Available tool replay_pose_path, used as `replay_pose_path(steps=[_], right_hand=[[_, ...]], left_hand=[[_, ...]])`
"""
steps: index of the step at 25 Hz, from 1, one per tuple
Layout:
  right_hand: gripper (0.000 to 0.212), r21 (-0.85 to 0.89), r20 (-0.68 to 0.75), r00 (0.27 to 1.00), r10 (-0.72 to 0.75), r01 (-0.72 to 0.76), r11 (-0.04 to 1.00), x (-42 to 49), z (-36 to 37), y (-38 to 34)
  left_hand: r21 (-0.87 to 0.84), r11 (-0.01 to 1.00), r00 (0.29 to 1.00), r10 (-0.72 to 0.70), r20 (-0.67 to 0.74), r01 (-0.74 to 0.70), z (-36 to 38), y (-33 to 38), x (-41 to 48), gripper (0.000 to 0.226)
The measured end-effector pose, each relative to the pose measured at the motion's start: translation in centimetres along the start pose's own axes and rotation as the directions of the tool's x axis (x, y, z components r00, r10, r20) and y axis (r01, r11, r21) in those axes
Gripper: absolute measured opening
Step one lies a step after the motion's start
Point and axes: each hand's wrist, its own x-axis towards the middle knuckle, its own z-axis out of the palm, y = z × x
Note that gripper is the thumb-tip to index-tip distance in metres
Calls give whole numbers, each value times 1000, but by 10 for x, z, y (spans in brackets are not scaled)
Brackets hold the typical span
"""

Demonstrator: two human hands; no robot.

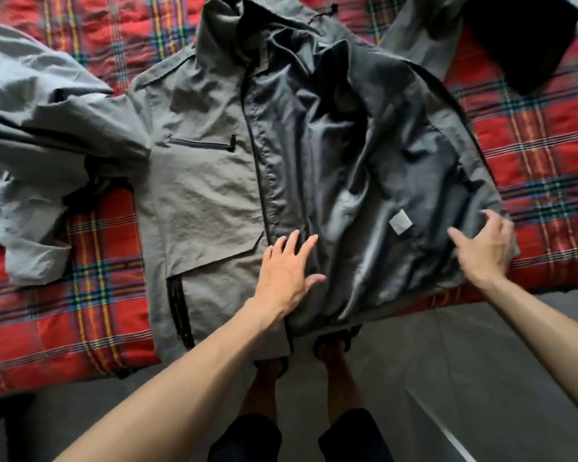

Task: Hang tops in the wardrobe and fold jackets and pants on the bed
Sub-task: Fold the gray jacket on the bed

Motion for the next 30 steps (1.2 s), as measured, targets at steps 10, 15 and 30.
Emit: replay_pose_path(steps=[10, 15, 30], right_hand=[[32, 83, 271, 961, 54, -79, 993, 103, -21, 25], [18, 230, 165, 884, -437, 396, 889, 14, -78, -45], [89, -60, 409, 807, -427, 491, 869, -139, 39, 48]], left_hand=[[125, 959, 885, -282, 370, 254, -7, 59, 62, 80], [-741, 550, 919, -299, 256, 385, -68, 58, 52, 39], [-521, 531, 734, -587, 343, 668, 11, -11, -17, 12]])
